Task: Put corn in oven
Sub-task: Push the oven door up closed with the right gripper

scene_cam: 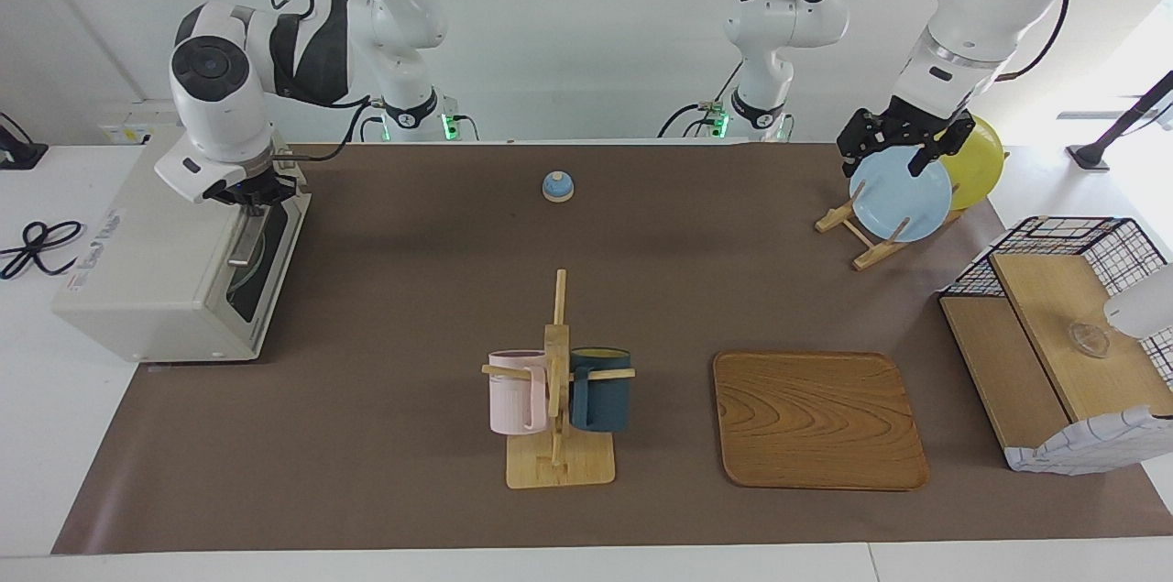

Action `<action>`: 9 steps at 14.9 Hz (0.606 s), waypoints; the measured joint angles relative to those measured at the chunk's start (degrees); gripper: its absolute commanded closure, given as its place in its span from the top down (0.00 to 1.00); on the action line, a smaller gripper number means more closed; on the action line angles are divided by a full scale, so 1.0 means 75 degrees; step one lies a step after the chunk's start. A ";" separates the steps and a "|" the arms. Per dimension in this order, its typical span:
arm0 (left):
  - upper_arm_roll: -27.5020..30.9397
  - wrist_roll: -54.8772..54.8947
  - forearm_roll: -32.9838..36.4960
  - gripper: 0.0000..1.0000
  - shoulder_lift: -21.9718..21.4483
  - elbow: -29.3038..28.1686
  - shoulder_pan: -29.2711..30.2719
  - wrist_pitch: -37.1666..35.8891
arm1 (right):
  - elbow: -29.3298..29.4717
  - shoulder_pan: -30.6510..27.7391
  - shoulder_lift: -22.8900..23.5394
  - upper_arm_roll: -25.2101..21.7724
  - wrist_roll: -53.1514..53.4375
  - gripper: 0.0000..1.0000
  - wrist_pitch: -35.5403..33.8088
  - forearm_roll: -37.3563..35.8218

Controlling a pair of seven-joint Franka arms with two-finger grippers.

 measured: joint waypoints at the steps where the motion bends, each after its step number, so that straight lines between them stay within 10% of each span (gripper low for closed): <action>1: 0.0000 0.0000 0.0000 1.00 0.0000 0.0000 0.0000 0.0000 | 0.0000 -0.0001 0.0000 0.0001 -0.0047 0.00 0.0000 0.0000; 9: 0.0000 0.0000 0.0000 1.00 0.0000 0.0000 0.0000 0.0000 | 0.0112 -0.0085 0.0010 -0.0005 -0.0260 0.00 0.0000 0.0103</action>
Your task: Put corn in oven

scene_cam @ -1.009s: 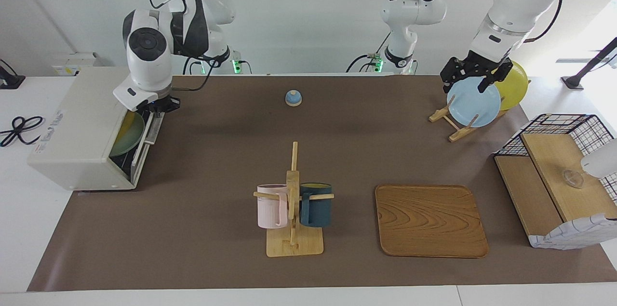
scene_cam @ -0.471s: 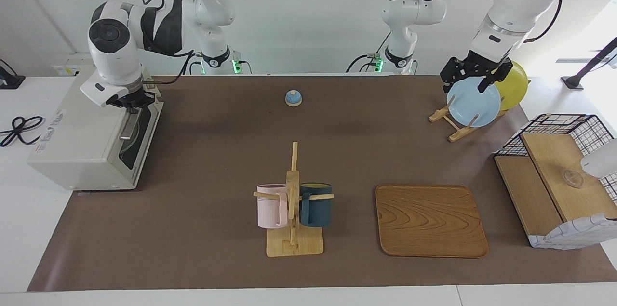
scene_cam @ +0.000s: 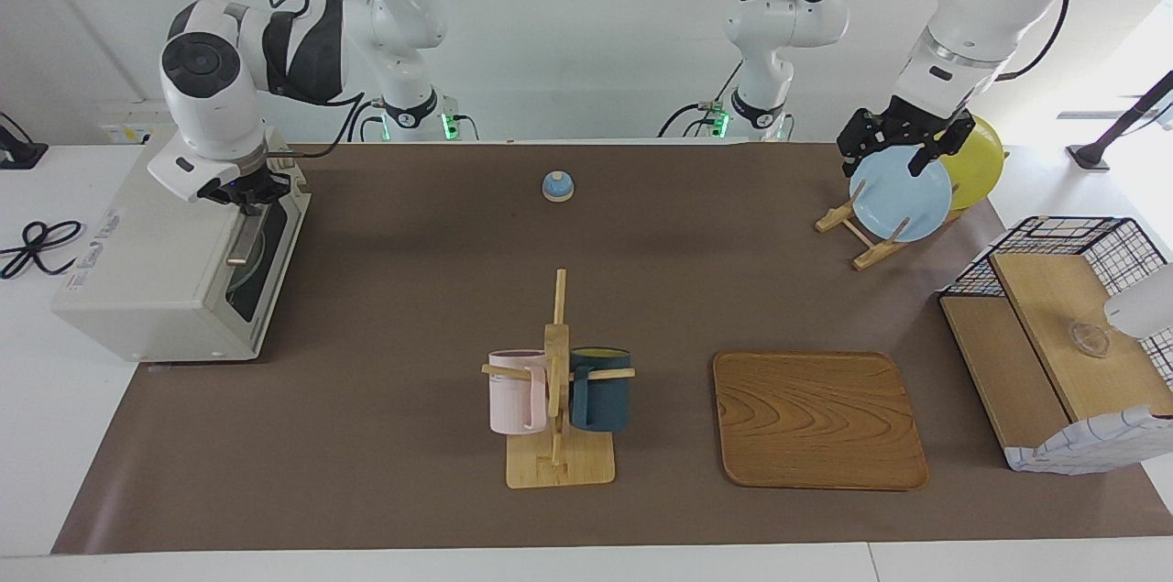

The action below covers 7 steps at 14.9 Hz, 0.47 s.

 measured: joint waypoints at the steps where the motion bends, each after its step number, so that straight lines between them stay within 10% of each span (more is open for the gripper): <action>1: 0.0000 0.0000 0.0000 1.00 0.0000 0.0000 0.0000 0.0000 | 0.0065 -0.0021 0.0004 -0.0002 -0.0001 0.00 0.0000 0.0086; 7: 0.0000 0.0000 0.0000 1.00 0.0000 0.0000 0.0000 0.0000 | 0.0595 -0.0043 0.0005 -0.0026 -0.0015 0.00 -0.0298 0.0499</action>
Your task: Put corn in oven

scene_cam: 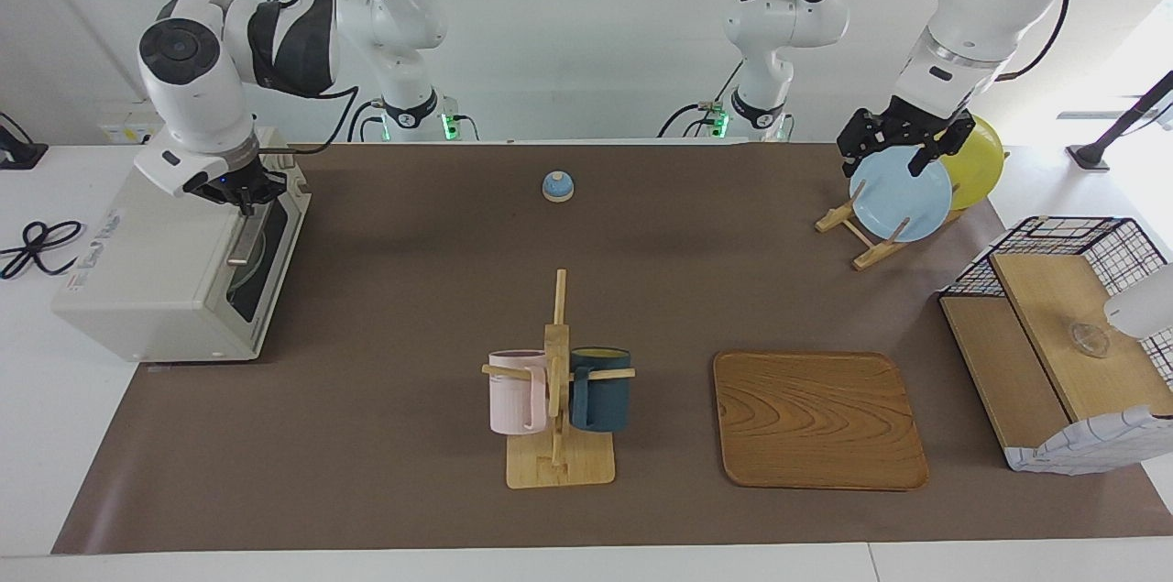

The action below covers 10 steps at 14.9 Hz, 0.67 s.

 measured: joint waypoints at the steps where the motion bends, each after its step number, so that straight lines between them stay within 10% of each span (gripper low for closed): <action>1: 0.0000 0.0000 0.0000 1.00 0.0000 0.0000 0.0000 0.0000 | 0.0135 0.0016 0.0000 0.0003 -0.0003 0.00 -0.0130 0.0026; 7: 0.0000 0.0000 0.0000 1.00 0.0000 0.0000 0.0000 0.0000 | 0.1298 0.0034 0.0010 0.0072 -0.0010 0.13 -0.1404 0.0738; 9: 0.0000 0.0000 0.0000 1.00 0.0000 0.0000 0.0000 0.0000 | 0.1610 0.0034 0.0011 0.0073 -0.0027 0.33 -0.1722 0.0899; 10: 0.0000 0.0000 0.0000 1.00 0.0000 0.0000 0.0000 0.0000 | 0.1724 0.0034 0.0015 0.0073 -0.0029 0.66 -0.1818 0.1008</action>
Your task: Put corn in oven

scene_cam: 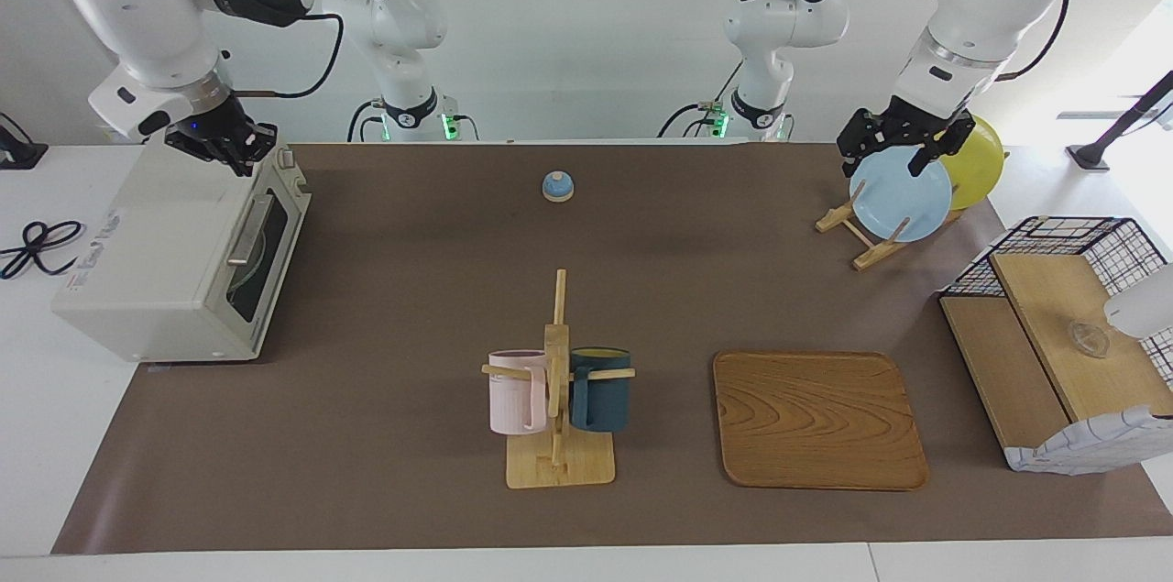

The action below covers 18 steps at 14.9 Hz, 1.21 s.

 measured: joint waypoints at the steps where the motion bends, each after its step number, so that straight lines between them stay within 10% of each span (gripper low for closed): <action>1: 0.0000 0.0000 0.0000 1.00 0.0000 0.0000 0.0000 0.0000 | 0.0125 0.0000 0.0006 -0.0001 -0.0001 1.00 -0.0102 0.0157; 10: 0.0000 0.0000 0.0000 1.00 0.0000 0.0000 0.0000 0.0000 | 0.1379 0.0038 0.0284 0.0044 -0.0004 1.00 -0.1254 0.0633; 18: 0.0000 0.0000 0.0000 1.00 0.0000 0.0000 0.0000 0.0000 | 0.1535 0.2119 0.0325 -0.1335 0.0896 1.00 -0.1485 0.0877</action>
